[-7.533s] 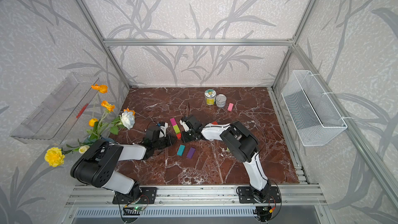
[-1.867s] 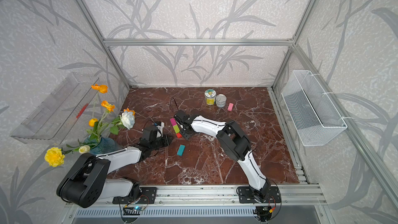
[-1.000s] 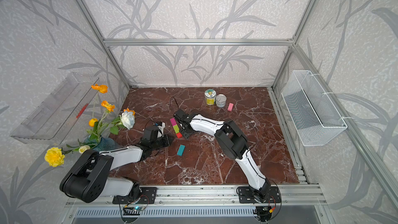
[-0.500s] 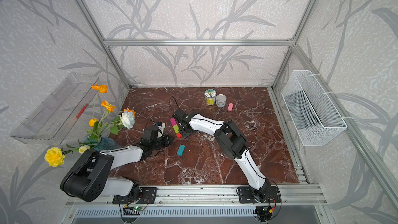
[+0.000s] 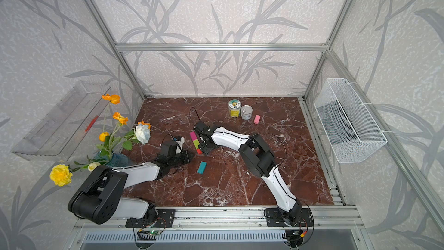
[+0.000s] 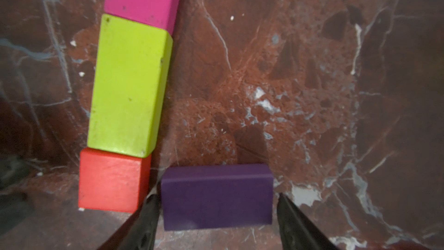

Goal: Assemble the letter v with building blocks
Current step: Assemble the building block at the center of the board.

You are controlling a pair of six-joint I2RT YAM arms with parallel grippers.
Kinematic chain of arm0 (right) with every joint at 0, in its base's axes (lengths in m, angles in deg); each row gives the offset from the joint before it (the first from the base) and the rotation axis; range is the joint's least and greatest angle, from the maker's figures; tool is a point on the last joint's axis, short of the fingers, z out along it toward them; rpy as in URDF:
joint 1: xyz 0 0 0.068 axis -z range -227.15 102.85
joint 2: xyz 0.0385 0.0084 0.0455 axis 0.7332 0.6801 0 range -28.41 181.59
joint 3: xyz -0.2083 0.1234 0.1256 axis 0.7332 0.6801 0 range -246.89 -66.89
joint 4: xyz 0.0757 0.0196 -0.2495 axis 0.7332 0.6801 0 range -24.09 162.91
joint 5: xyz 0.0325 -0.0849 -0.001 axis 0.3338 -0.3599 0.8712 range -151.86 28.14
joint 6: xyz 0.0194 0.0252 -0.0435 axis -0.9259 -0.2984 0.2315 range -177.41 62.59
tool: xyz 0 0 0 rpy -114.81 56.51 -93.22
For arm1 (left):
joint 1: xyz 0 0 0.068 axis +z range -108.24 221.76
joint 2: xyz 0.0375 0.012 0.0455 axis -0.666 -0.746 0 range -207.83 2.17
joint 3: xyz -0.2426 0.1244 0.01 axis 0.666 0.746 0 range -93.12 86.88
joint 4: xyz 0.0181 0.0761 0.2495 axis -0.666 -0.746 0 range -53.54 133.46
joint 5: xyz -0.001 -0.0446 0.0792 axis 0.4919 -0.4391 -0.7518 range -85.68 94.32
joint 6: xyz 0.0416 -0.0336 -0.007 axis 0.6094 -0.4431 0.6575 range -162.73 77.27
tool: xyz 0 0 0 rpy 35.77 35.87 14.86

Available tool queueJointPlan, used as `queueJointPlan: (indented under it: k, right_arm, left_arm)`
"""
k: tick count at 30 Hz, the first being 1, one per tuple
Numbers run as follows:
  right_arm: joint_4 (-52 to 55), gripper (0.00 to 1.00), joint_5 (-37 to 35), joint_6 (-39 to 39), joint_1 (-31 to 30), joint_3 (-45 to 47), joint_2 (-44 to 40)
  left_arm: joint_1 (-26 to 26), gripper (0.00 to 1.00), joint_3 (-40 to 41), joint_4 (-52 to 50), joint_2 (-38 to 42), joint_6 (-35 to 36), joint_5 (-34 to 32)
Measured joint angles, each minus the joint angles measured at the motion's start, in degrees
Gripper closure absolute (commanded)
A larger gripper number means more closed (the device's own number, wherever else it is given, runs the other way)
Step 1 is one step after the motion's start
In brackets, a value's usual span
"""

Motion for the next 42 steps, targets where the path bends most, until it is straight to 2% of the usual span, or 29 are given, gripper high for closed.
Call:
queueJointPlan:
  k: [10, 13, 16, 23, 30, 42]
  right_arm:
    - [-0.61, 0.24, 1.40, 0.02, 1.27, 2.47, -3.13]
    - [-0.87, 0.29, 1.51, 0.04, 2.10, 3.02, -5.20]
    - [-2.45, 0.44, 2.82, -0.02, 3.10, 4.33, -7.17]
    - [-6.49, 0.99, 11.21, -1.44, 8.02, 7.02, -7.82]
    - [-9.77, 1.00, 16.85, -2.47, 12.00, 9.25, -7.58]
    - [-13.29, 1.00, 22.45, -4.70, 11.47, 12.04, -5.29]
  left_arm:
    - [0.00, 0.85, 0.00, 0.24, -0.42, 0.02, 0.17]
    - [0.00, 0.90, 0.00, 0.85, -0.92, -0.11, 0.46]
    - [0.00, 0.94, 0.00, 1.75, -1.49, -0.52, 1.20]
    - [-0.04, 0.99, 0.00, 4.33, -3.41, -1.18, 3.06]
    - [-0.04, 1.00, 0.00, 5.49, -4.44, -1.51, 3.65]
    - [-0.04, 1.00, 0.00, 6.84, -5.73, -1.77, 3.87]
